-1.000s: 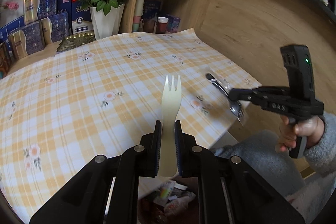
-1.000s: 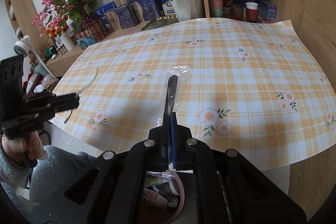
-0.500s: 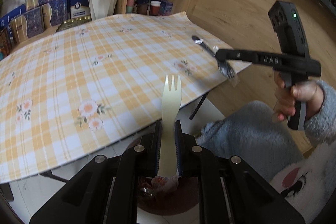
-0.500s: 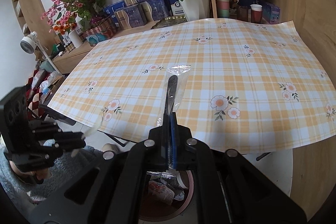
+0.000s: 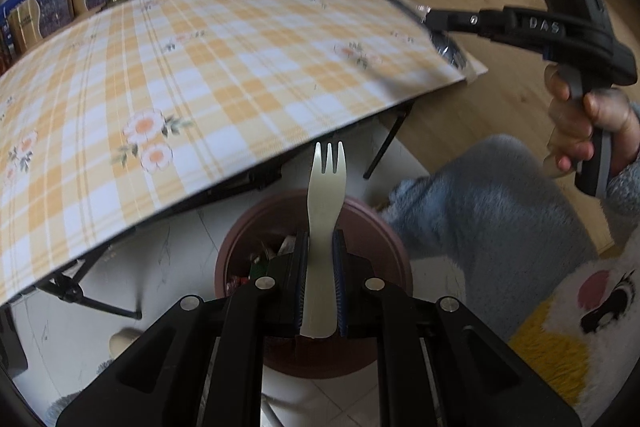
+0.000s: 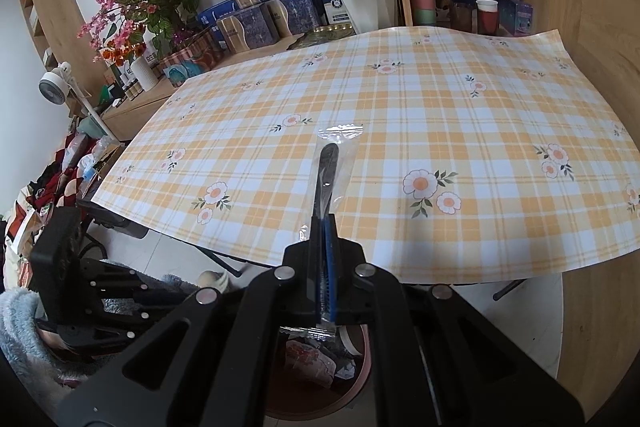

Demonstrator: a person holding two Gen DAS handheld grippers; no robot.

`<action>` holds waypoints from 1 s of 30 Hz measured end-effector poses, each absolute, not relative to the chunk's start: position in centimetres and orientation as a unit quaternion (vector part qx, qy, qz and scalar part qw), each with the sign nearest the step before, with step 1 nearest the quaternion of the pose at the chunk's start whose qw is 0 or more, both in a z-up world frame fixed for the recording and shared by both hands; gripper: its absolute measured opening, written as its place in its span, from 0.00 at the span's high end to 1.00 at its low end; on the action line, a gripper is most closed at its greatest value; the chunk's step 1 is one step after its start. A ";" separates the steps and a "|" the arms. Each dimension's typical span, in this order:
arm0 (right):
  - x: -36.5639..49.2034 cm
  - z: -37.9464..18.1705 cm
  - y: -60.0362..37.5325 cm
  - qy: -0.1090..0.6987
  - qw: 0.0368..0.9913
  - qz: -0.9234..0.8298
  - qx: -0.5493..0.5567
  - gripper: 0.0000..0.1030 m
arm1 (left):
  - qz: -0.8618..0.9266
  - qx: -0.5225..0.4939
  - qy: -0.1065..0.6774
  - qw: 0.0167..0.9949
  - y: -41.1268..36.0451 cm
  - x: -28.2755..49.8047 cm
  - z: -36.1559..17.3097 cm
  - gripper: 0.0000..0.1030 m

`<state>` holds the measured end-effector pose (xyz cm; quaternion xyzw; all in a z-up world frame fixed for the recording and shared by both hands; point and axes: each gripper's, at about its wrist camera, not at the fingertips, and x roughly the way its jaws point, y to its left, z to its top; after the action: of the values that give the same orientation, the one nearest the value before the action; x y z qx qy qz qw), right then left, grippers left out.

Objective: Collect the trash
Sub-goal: 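Carry the fork over the bin and open the left tool while the right tool carries the spoon, then open the right tool over the bin to drop the wrapped spoon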

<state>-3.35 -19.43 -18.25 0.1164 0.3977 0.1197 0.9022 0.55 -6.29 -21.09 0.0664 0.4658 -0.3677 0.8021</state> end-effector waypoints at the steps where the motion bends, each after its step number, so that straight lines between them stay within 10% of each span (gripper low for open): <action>1: -3.3 -18.4 -19.4 0.399 0.901 0.120 0.117 0.94 | -0.367 0.067 0.470 0.800 -6.3 0.6 -21.4 0.88; 12: -3.3 -19.7 -18.4 0.412 0.894 0.131 0.121 0.94 | -0.358 0.056 0.485 0.796 -5.8 0.9 -22.6 0.86; 20: -4.1 -20.7 -17.6 0.422 0.887 0.141 0.126 0.94 | -0.321 0.051 0.467 0.822 -5.0 0.9 -21.8 0.33; 30: -5.8 -23.4 -14.1 0.466 0.860 0.181 0.106 0.94 | -0.234 0.007 0.430 0.872 -1.9 0.5 -19.9 0.10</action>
<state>-5.79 -14.13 -23.38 0.1060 0.4657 0.1811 0.8597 0.48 -1.89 -19.94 0.0069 0.4302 -0.2345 0.8717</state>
